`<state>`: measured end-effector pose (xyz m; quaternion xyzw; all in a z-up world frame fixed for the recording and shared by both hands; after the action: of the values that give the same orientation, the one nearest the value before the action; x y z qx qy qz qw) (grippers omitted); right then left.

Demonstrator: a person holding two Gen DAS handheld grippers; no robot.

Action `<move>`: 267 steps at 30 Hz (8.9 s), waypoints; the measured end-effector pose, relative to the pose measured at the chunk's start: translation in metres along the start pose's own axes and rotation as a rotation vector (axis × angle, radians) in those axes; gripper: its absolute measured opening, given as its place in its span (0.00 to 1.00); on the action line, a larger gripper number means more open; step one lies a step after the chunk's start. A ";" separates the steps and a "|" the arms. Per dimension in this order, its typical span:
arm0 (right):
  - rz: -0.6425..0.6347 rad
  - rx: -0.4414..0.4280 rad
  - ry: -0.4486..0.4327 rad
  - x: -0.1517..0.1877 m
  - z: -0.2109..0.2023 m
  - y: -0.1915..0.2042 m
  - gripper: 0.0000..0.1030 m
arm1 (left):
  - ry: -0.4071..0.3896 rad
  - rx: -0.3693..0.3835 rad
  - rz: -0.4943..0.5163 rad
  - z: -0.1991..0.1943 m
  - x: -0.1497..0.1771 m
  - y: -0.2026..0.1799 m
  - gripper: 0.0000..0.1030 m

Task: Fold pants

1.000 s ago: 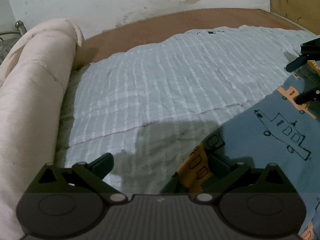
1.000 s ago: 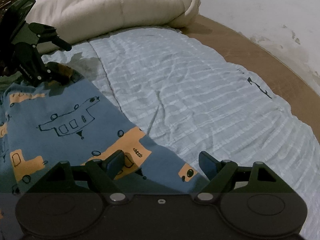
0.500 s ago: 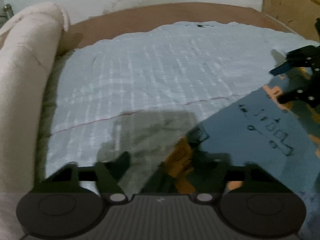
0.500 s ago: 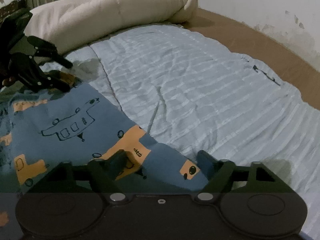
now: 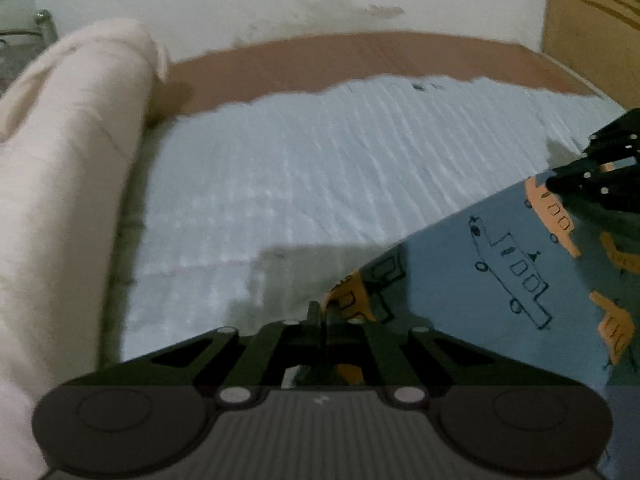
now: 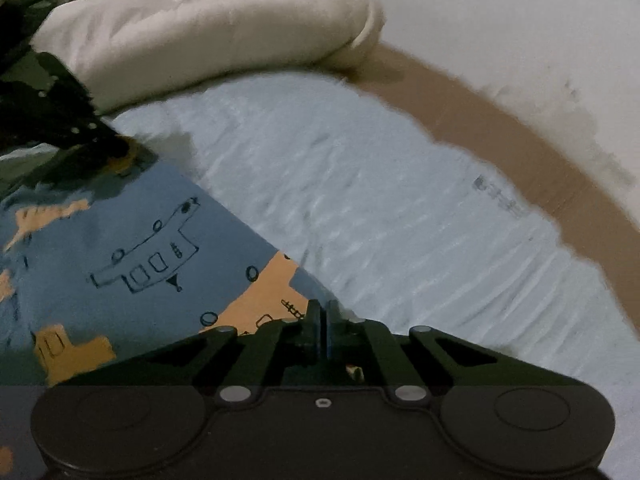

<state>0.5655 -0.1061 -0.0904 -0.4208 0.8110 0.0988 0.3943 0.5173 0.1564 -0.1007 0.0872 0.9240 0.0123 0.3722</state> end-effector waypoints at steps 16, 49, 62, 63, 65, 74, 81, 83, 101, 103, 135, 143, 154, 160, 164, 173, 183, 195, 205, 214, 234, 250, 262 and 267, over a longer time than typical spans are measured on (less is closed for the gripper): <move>-0.030 0.201 -0.142 -0.033 -0.017 0.002 0.00 | -0.145 -0.050 -0.098 -0.025 -0.015 0.013 0.00; 0.203 0.179 -0.315 0.108 -0.269 0.183 0.00 | -0.400 0.023 0.136 -0.207 0.145 -0.084 0.00; 0.190 0.162 -0.277 0.133 -0.260 0.196 0.00 | -0.333 0.018 0.169 -0.193 0.178 -0.091 0.00; 0.183 0.161 -0.271 0.136 -0.258 0.198 0.00 | -0.329 0.017 0.172 -0.192 0.182 -0.093 0.00; 0.165 0.161 -0.263 0.141 -0.256 0.201 0.00 | -0.322 0.018 0.171 -0.191 0.186 -0.093 0.00; 0.195 0.148 -0.245 0.157 -0.251 0.201 0.17 | -0.279 0.060 0.084 -0.205 0.190 -0.098 0.49; 0.323 0.178 -0.303 0.170 -0.275 0.182 0.86 | -0.387 0.104 0.029 -0.231 0.166 -0.137 0.95; 0.363 0.213 -0.320 0.176 -0.284 0.172 0.97 | -0.407 0.157 -0.004 -0.231 0.154 -0.157 0.99; 0.757 0.282 -0.259 0.235 -0.334 0.047 0.99 | -0.305 0.648 -0.075 -0.164 0.085 -0.350 0.95; 0.759 0.259 -0.234 0.229 -0.327 0.034 0.99 | -0.272 0.667 -0.102 -0.155 0.085 -0.355 0.87; 0.552 0.408 0.315 0.133 -0.106 -0.059 0.33 | -0.059 0.689 -0.456 -0.101 0.097 -0.331 0.28; 0.628 0.419 0.135 0.121 -0.175 -0.080 0.01 | -0.106 0.587 -0.340 -0.114 0.085 -0.331 0.02; 0.732 0.504 -0.145 0.176 -0.342 -0.052 0.01 | -0.311 0.407 0.028 -0.169 0.064 -0.353 0.01; 0.848 0.523 -0.168 0.248 -0.355 -0.003 0.01 | -0.295 0.334 0.156 -0.168 0.086 -0.366 0.01; 0.951 0.487 -0.185 0.283 -0.344 0.018 0.04 | -0.258 0.311 0.167 -0.159 0.096 -0.363 0.00; 1.115 0.397 -0.331 0.299 -0.348 0.008 0.34 | -0.220 0.286 0.170 -0.154 0.105 -0.362 0.00; 1.146 0.463 -0.352 0.306 -0.353 -0.030 0.16 | -0.208 0.281 0.194 -0.156 0.109 -0.376 0.00; 1.052 0.554 -0.271 0.322 -0.360 -0.040 0.14 | -0.199 0.316 0.200 -0.155 0.114 -0.391 0.00; 1.111 0.475 -0.273 0.341 -0.379 -0.022 0.57 | -0.215 0.307 0.083 -0.166 0.106 -0.370 0.64; 1.084 0.353 -0.226 0.326 -0.362 0.014 0.69 | -0.255 0.178 -0.032 -0.169 0.102 -0.327 0.87; 1.164 0.578 -0.363 0.328 -0.382 -0.037 0.10 | -0.237 -0.065 -0.117 -0.176 0.109 -0.206 0.90; 0.859 0.778 -0.253 0.301 -0.394 -0.002 0.94 | -0.206 -0.326 0.000 -0.192 0.090 -0.068 0.97; 0.596 0.500 -0.200 0.210 -0.278 0.065 0.99 | -0.124 -0.444 0.135 -0.126 0.139 -0.046 0.96; 0.559 0.502 -0.142 0.219 -0.258 0.081 0.99 | -0.139 -0.425 0.072 -0.136 0.152 -0.029 0.97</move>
<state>0.2873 -0.3151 -0.0900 -0.0655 0.8641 0.0297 0.4982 0.3115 0.1600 -0.1090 0.0404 0.8690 0.2138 0.4444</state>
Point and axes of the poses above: each gripper's, at about its wrist camera, not at the fingertips, and z roughly the way its jaws point, y to its left, x to its underside, the point moved 10 cm from there along z, roughly the way its jaws point, and after that the axes turned 5 degrees about -y, right-handed, at the moved point
